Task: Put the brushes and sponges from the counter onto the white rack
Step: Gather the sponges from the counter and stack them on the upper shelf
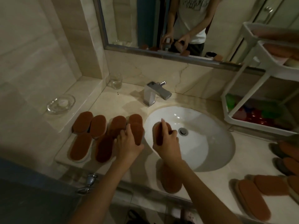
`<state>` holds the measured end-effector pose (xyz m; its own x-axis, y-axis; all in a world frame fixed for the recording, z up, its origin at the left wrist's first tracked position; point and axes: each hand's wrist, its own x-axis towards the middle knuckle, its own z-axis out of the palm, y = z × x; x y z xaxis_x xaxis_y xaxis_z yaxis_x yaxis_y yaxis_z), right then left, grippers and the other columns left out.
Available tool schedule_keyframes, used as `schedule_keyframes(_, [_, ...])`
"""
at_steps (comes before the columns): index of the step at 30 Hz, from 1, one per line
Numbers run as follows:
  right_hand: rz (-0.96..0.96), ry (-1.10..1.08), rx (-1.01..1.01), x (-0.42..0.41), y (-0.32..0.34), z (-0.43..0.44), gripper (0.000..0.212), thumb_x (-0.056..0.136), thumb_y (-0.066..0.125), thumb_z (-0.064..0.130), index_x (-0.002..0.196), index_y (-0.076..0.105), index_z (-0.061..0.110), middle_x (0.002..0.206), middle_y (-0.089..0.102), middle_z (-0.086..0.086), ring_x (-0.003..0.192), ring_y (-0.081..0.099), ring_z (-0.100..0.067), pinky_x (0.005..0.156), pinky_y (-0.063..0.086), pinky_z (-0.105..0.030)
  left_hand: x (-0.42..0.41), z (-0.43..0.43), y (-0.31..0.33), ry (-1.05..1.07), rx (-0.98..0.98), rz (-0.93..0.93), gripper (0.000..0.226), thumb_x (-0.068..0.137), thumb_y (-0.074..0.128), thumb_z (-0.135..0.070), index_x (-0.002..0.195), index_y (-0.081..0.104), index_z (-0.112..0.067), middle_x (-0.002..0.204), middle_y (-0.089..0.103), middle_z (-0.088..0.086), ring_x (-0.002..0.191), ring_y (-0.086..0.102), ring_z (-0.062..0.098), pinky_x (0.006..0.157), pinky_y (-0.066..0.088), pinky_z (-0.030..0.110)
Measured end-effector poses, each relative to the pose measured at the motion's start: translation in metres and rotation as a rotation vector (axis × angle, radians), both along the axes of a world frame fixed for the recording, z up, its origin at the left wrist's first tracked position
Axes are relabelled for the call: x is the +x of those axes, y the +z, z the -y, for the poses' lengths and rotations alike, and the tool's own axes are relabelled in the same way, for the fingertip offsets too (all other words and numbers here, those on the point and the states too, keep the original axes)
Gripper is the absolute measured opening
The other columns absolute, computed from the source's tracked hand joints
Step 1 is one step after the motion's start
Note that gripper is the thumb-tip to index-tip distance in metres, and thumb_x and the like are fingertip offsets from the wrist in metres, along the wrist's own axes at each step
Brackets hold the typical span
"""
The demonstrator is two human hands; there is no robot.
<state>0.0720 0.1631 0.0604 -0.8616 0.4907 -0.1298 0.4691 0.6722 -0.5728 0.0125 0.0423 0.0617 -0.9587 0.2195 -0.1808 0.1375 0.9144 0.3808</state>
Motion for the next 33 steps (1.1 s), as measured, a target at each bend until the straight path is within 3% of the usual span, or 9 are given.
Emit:
schedule_keyframes(6, [-0.33,-0.072,0.149,0.016,0.072,-0.084,0.092,0.077,0.071,0.012,0.149,0.017,0.029,0.134,0.036,-0.019,0.111,0.05,-0.035,0.089,0.048,-0.037,0.007,-0.08,0.078,-0.161,0.204,-0.175,0.103,0.074,0.072,-0.028,0.15,0.003,-0.02,0.149,0.033,0.009,0.136,0.036,0.028,0.113,0.026,0.041])
schedule_keyframes(11, [-0.486,-0.127,0.311,0.054,0.133,-0.187,0.087,0.077,0.07,0.011,0.143,0.019,0.034,0.134,0.034,-0.017,0.111,0.053,-0.036,0.088,0.052,-0.041,0.028,-0.185,0.147,-0.381,0.304,-0.368,0.102,0.078,0.07,-0.022,0.151,-0.002,-0.017,0.153,0.028,0.008,0.139,0.031,0.027,0.113,0.026,0.037])
schedule_keyframes(15, [-0.614,-0.131,0.431,0.084,0.177,-0.263,0.087,0.073,0.068,0.004,0.135,0.018,0.037,0.134,0.034,-0.018,0.115,0.048,-0.039,0.091,0.051,-0.046,0.048,-0.267,0.196,-0.507,0.347,-0.541,0.091,0.08,0.063,-0.016,0.151,0.006,-0.019,0.154,0.026,0.006,0.141,0.027,0.025,0.114,0.022,0.035])
schedule_keyframes(18, [-0.675,-0.15,0.503,0.1,0.206,-0.321,0.082,0.074,0.063,-0.002,0.132,0.021,0.039,0.135,0.031,-0.018,0.119,0.043,-0.039,0.093,0.049,-0.051,0.062,-0.323,0.224,-0.56,0.388,-0.604,0.093,0.081,0.063,-0.013,0.151,0.001,-0.018,0.155,0.023,0.005,0.143,0.021,0.023,0.117,0.017,0.035])
schedule_keyframes(21, [-0.653,-0.189,0.638,0.122,0.224,-0.381,0.082,0.077,0.064,0.0,0.131,0.02,0.041,0.139,0.029,-0.019,0.123,0.04,-0.039,0.096,0.048,-0.05,0.077,-0.38,0.244,-0.631,0.378,-0.655,0.092,0.083,0.064,-0.016,0.151,0.001,-0.018,0.155,0.024,0.004,0.144,0.02,0.022,0.118,0.014,0.036])
schedule_keyframes(25, [-0.541,-0.102,0.711,0.138,0.227,-0.439,0.074,0.078,0.065,0.007,0.134,0.028,0.039,0.141,0.029,-0.02,0.126,0.037,-0.039,0.099,0.045,-0.052,0.079,-0.432,0.25,-0.732,0.321,-0.699,0.09,0.08,0.064,-0.003,0.15,0.009,-0.015,0.154,0.026,0.004,0.145,0.02,0.02,0.119,0.015,0.036])
schedule_keyframes(31, [-0.275,-0.012,0.687,0.137,0.208,-0.475,0.076,0.082,0.061,0.011,0.142,0.022,0.035,0.153,0.015,-0.018,0.141,0.02,-0.037,0.113,0.031,-0.05,0.079,-0.463,0.232,-0.731,0.239,-0.437,0.091,0.076,0.066,-0.002,0.15,0.014,-0.022,0.151,0.032,0.004,0.14,0.03,0.025,0.115,0.029,0.042])
schedule_keyframes(33, [-0.223,0.003,0.634,0.136,0.205,-0.478,0.069,0.086,0.057,0.012,0.143,0.024,0.031,0.152,0.019,-0.016,0.14,0.024,-0.035,0.113,0.032,-0.047,0.079,-0.465,0.226,-0.693,0.258,-0.388,0.088,0.078,0.063,-0.004,0.149,0.016,-0.025,0.15,0.034,0.003,0.137,0.032,0.027,0.112,0.033,0.044])
